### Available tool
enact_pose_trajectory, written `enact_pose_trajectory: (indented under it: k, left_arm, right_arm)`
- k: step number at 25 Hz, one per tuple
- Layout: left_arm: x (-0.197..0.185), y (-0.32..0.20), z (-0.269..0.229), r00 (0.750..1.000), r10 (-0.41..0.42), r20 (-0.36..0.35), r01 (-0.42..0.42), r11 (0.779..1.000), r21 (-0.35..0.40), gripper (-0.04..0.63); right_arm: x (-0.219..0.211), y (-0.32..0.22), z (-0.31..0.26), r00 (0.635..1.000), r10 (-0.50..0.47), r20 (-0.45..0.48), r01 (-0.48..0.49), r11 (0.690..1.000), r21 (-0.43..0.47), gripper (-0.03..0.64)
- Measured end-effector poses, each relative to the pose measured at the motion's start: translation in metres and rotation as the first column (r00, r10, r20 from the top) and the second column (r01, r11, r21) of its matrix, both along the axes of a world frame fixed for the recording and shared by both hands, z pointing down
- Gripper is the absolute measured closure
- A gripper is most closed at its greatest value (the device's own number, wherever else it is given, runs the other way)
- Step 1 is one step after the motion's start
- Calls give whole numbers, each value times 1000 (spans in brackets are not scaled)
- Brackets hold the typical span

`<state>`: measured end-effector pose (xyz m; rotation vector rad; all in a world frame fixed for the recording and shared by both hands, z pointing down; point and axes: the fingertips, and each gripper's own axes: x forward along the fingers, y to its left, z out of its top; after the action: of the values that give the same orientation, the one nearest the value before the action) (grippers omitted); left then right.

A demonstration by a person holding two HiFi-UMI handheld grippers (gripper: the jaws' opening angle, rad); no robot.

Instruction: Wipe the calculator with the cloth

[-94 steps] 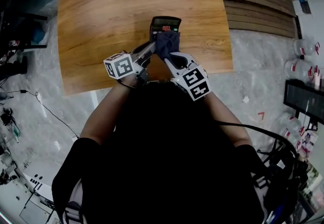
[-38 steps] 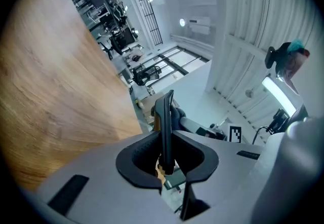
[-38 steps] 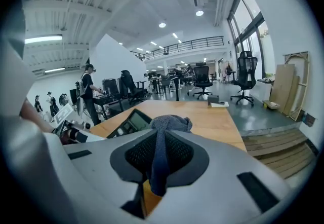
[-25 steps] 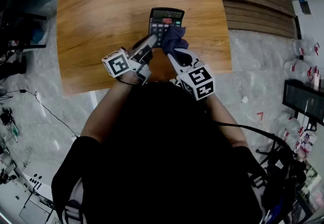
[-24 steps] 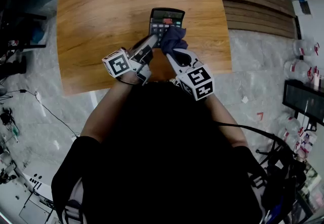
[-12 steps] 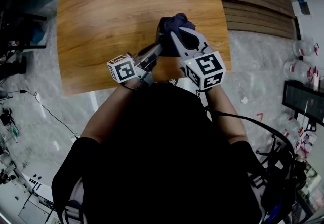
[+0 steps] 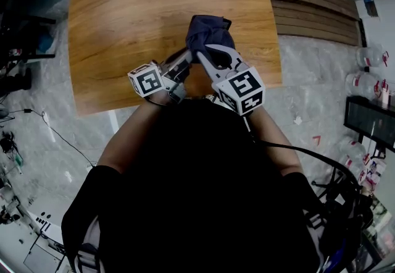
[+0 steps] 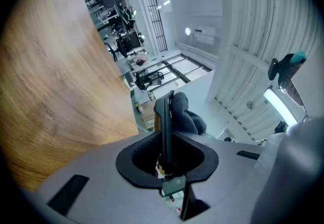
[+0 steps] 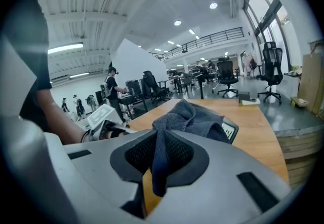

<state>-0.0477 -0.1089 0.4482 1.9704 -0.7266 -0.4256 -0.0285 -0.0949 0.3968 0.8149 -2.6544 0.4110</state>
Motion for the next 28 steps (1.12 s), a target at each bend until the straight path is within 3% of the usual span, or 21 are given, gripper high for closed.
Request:
enact_pose_trajectory:
  k: [3, 6, 9, 14, 21, 24, 28]
  left_arm:
    - [-14, -8, 5, 999, -41, -22, 40, 999, -26, 525]
    - [-26, -18, -6, 990, -84, -109, 79, 996, -52, 525]
    - [-31, -27, -27, 976, -102, -193, 93, 994, -53, 525]
    - [-25, -30, -56, 927, -116, -357, 90, 992, -88, 525]
    - [-4, -16, -62, 899, -82, -431, 19, 989, -148, 525]
    - [-8, -17, -63, 901, -87, -425, 32, 990, -135, 525]
    - [-21, -21, -67, 902, -98, -420, 51, 991, -120, 525]
  right_arm:
    - [-8, 28, 14, 997, -76, 19, 77, 996, -55, 572]
    - [-10, 49, 25, 990, -139, 14, 139, 988, -72, 572]
    - [-3, 47, 33, 993, -114, 7, 114, 990, -77, 572]
    - [11, 33, 40, 999, -34, 6, 34, 999, -29, 572]
    - [11, 9, 10, 995, 27, 94, -42, 986, 159, 572]
    - [14, 8, 5, 994, 27, 108, -48, 978, 201, 572]
    - [42, -4, -2, 987, 99, 127, -125, 967, 224, 572]
